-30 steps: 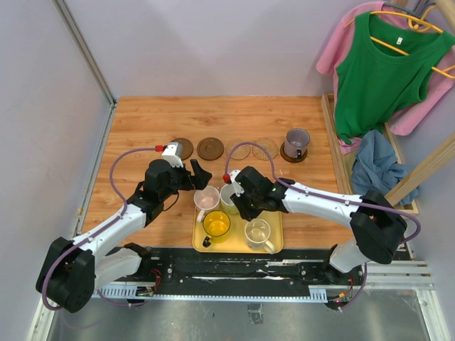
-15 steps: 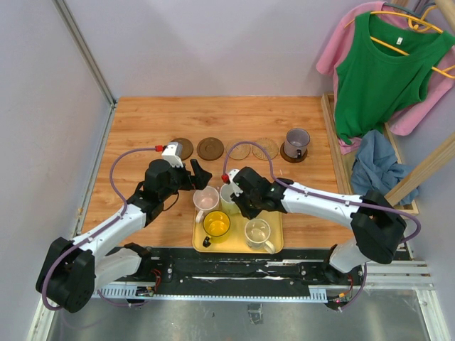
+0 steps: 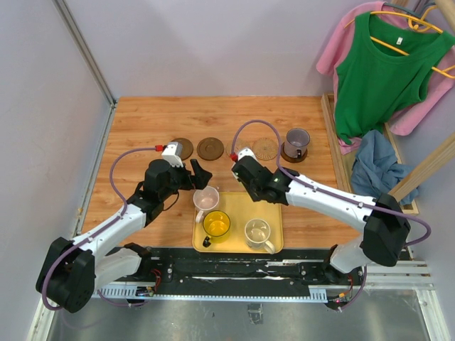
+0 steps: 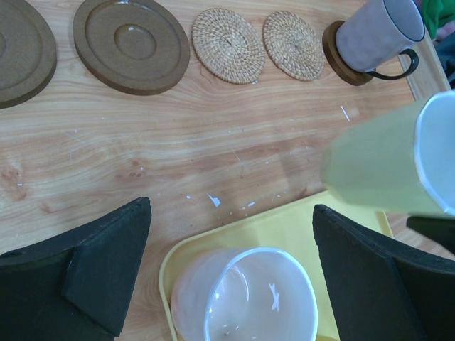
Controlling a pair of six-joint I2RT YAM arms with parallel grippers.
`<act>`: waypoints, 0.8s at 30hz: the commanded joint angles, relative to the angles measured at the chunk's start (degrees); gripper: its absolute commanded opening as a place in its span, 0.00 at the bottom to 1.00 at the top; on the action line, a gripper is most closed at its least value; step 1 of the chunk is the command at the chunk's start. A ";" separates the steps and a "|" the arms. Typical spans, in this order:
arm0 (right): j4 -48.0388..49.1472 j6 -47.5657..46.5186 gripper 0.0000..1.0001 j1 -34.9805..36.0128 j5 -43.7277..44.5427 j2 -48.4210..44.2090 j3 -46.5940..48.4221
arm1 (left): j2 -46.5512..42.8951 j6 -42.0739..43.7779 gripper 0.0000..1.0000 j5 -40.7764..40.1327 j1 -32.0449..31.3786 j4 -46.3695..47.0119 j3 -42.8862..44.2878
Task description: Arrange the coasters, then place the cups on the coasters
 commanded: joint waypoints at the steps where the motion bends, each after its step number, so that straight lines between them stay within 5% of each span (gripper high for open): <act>1: 0.95 5.31 0.01 -2.60 8.77 -0.06 5.03 | 0.37 0.81 1.00 0.22 -0.43 2.37 1.11; 24: 12.16 3.44 0.01 -22.09 0.94 18.49 17.87 | 5.80 4.41 1.00 -1.32 -0.43 1.56 5.13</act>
